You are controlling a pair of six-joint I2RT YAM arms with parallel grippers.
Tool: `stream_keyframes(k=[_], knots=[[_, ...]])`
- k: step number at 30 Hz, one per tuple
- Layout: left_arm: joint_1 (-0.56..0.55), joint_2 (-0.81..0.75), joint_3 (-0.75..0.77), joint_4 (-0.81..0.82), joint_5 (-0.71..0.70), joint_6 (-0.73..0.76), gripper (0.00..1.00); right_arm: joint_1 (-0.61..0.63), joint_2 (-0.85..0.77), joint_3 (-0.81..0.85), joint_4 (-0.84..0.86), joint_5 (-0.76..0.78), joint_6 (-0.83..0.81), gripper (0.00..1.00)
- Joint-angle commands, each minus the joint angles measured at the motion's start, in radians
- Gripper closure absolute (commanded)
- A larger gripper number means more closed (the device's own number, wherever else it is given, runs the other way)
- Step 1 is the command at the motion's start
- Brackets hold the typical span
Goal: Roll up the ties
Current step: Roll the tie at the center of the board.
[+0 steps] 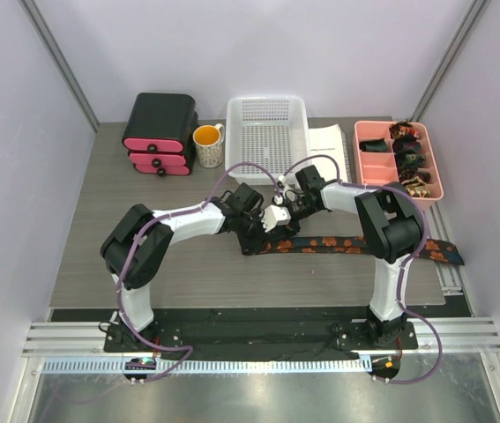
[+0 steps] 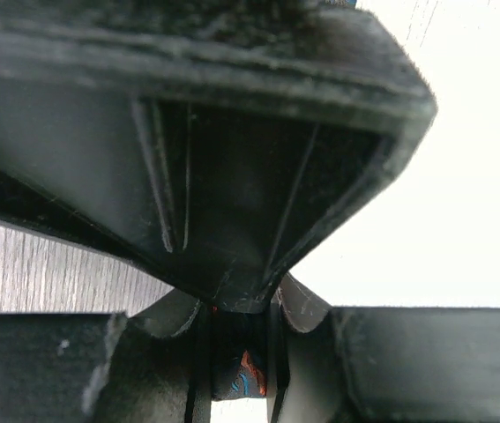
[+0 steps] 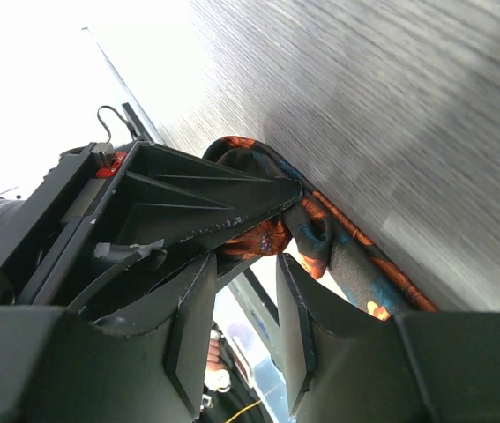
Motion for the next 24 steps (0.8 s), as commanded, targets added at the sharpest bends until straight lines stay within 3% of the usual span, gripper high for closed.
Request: stream_keyframes(k=[1,7,11,24], knots=[[-0.013,0.050,0.001,-0.022,-0.026,0.011,0.82,0.023,0.057,0.016,0.050,0.012,0.017,0.61],[-0.015,0.053,0.006,-0.023,-0.026,0.012,0.82,0.023,0.070,0.030,0.050,0.019,0.009,0.74],[-0.015,0.047,0.004,-0.028,-0.025,0.011,0.83,0.023,0.082,0.040,0.030,0.021,-0.006,0.99],[-0.013,0.055,0.010,-0.030,-0.028,0.008,0.83,-0.039,0.041,0.040,-0.065,0.101,-0.083,0.99]])
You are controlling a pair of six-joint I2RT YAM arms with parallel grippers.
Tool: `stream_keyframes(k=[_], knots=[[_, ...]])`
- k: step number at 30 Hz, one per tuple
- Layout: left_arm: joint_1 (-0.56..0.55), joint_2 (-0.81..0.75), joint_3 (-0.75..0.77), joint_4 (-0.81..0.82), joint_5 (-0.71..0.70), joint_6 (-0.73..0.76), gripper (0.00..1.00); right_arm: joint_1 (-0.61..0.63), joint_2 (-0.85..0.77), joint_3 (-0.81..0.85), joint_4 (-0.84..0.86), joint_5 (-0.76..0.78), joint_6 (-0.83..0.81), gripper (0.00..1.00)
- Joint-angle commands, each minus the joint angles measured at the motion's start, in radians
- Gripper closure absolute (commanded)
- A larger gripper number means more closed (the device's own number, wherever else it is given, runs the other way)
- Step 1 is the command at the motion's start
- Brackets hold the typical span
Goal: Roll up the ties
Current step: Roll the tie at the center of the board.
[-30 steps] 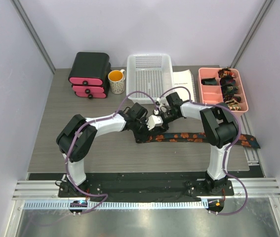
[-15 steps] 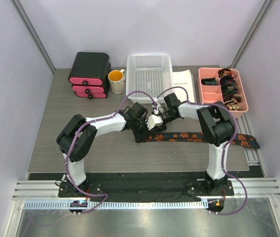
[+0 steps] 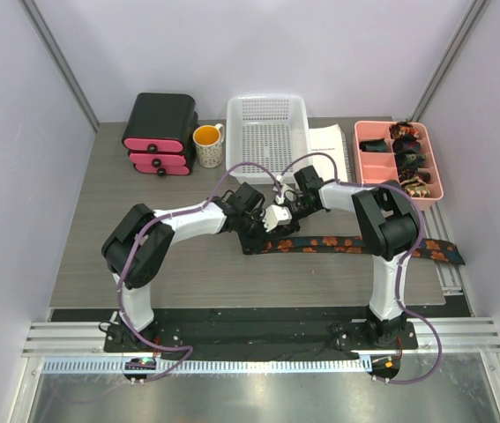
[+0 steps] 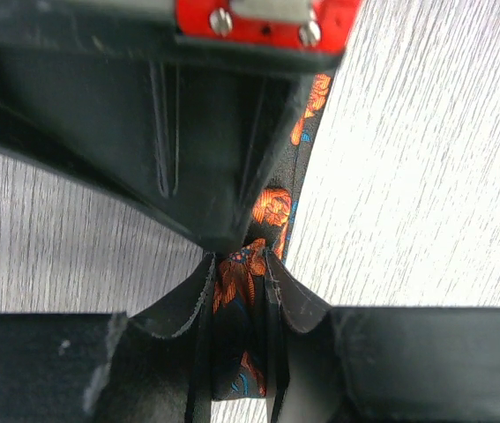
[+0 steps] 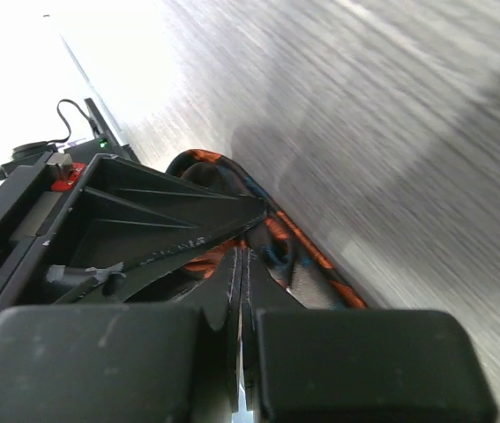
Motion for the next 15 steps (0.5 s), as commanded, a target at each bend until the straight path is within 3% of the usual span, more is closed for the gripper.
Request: stream_keyframes(k=[1,7,8,10,15], knots=[[-0.011,0.048,-0.001,-0.023,-0.015,0.007,0.83,-0.030,-0.001,0.023,-0.074,0.057,0.023,0.99],[-0.011,0.051,-0.001,-0.025,-0.018,0.007,0.83,-0.030,0.005,0.027,-0.076,-0.014,0.039,0.98],[-0.012,0.053,0.001,-0.026,-0.018,0.006,0.83,-0.030,0.001,0.024,-0.076,-0.025,0.043,0.88],[-0.012,0.051,0.001,-0.026,-0.020,0.006,0.83,-0.030,-0.025,0.019,-0.073,-0.025,0.040,0.77],[-0.011,0.056,0.004,-0.028,-0.017,0.007,0.83,-0.025,-0.058,-0.020,-0.062,-0.051,0.050,0.65]])
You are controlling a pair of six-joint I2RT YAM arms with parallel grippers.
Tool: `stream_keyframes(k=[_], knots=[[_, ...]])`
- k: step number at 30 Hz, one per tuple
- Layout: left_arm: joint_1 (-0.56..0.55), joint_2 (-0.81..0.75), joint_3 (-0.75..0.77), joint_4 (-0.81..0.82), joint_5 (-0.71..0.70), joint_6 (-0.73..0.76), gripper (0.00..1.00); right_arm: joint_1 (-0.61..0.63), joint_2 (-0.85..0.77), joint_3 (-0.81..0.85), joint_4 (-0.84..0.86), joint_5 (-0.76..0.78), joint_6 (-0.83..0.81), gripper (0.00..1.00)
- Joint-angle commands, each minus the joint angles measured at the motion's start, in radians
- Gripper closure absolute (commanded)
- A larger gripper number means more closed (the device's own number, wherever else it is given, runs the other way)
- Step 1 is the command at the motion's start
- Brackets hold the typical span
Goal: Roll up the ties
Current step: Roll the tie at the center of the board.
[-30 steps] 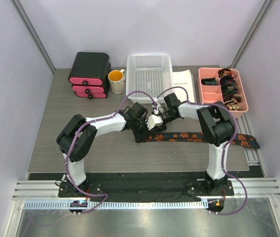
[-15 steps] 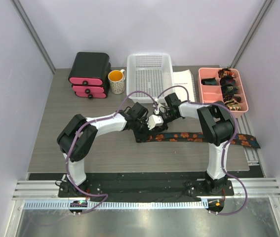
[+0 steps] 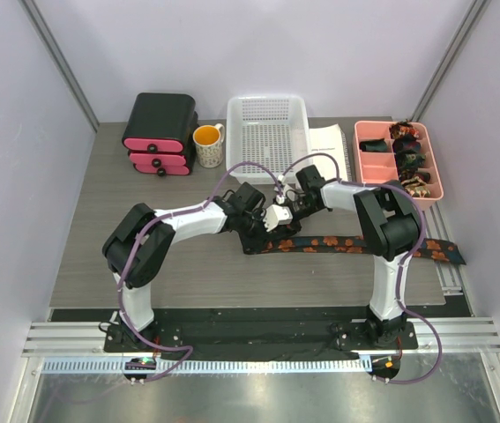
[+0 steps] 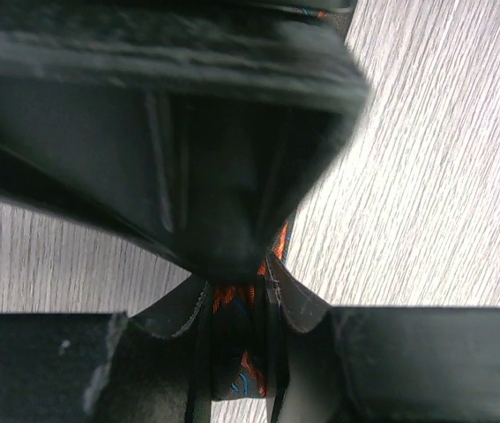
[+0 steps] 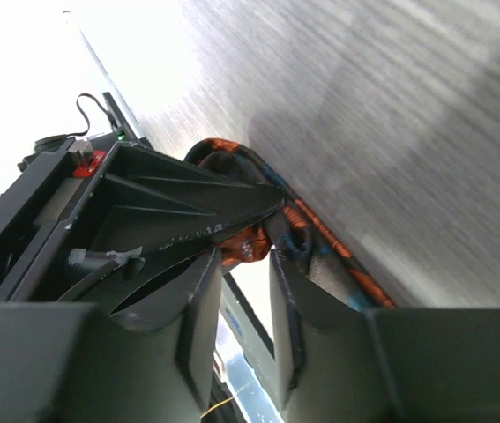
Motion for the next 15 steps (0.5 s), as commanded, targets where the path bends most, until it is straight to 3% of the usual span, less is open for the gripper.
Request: stream_keyframes(k=[1,12,15], knots=[[-0.011,0.050,-0.002,-0.027,-0.018,0.006,0.83,-0.005,-0.058,-0.036,-0.017,-0.019,0.064,0.64],[-0.010,0.051,-0.001,-0.030,-0.011,0.007,0.83,0.044,-0.003,-0.101,0.194,-0.013,0.197,0.62],[-0.010,0.054,-0.001,-0.033,-0.015,0.007,0.83,0.049,0.018,-0.102,0.202,-0.009,0.205,0.70]])
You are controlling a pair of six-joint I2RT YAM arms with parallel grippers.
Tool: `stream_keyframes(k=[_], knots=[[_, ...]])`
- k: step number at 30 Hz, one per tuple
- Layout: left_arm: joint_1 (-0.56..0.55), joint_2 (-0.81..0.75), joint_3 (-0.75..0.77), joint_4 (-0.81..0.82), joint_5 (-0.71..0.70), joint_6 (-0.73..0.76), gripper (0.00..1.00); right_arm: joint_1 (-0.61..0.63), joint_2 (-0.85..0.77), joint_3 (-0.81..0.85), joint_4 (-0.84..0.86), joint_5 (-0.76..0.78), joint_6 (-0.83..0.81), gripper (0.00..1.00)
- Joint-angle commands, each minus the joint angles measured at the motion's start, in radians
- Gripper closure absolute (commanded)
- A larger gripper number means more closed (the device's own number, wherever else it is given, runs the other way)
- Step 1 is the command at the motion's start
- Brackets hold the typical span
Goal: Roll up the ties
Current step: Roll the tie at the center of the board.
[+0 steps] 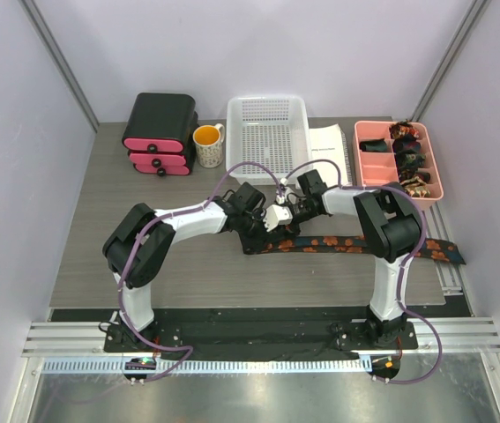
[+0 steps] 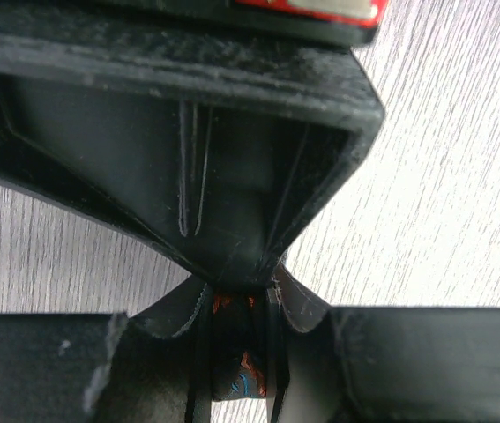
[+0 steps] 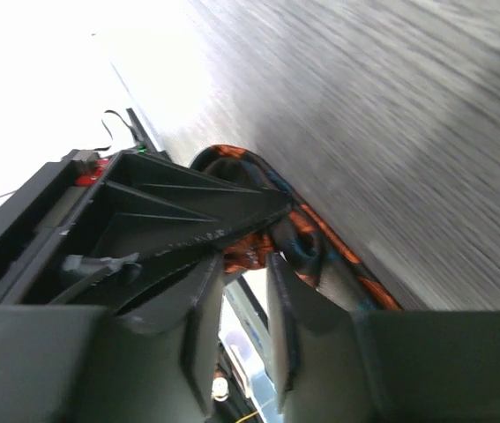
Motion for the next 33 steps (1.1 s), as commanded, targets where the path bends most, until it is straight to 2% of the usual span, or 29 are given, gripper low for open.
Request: stream_keyframes(k=[1,3,6,7,16,20,24,29,31,32,33], knots=[[-0.009,0.050,-0.005,-0.027,-0.017,0.008,0.83,0.035,0.043,-0.015,0.051,0.015,0.055,0.76],[-0.007,0.049,-0.005,-0.027,-0.019,0.006,0.83,0.034,0.043,-0.018,0.023,0.018,0.034,0.82],[-0.007,0.055,0.000,-0.032,-0.020,0.003,0.83,0.032,0.039,-0.017,-0.017,0.022,0.002,0.97],[-0.006,0.057,0.001,-0.032,-0.022,-0.002,0.83,0.029,0.036,-0.017,-0.027,0.025,-0.006,0.99],[-0.006,0.053,0.000,-0.029,-0.023,-0.009,0.84,-0.054,-0.025,0.014,-0.193,0.152,-0.141,0.99],[-0.004,0.055,0.001,-0.034,-0.022,-0.009,0.83,-0.060,-0.001,0.016,-0.216,0.196,-0.175,0.99],[-0.006,0.053,0.000,-0.030,-0.025,-0.009,0.83,-0.060,0.033,0.022,-0.207,0.196,-0.181,0.99],[-0.004,0.060,0.006,-0.037,-0.023,-0.012,0.84,-0.058,0.036,0.036,-0.184,0.071,-0.158,0.98],[-0.006,0.057,0.004,-0.035,-0.020,-0.009,0.84,-0.058,-0.003,0.022,-0.158,0.047,-0.135,0.91],[-0.007,0.057,0.003,-0.035,-0.019,-0.009,0.84,-0.058,-0.016,0.019,-0.153,0.041,-0.127,0.80],[-0.007,0.057,0.004,-0.035,-0.019,-0.009,0.84,-0.058,-0.034,0.016,-0.150,0.036,-0.120,0.76]])
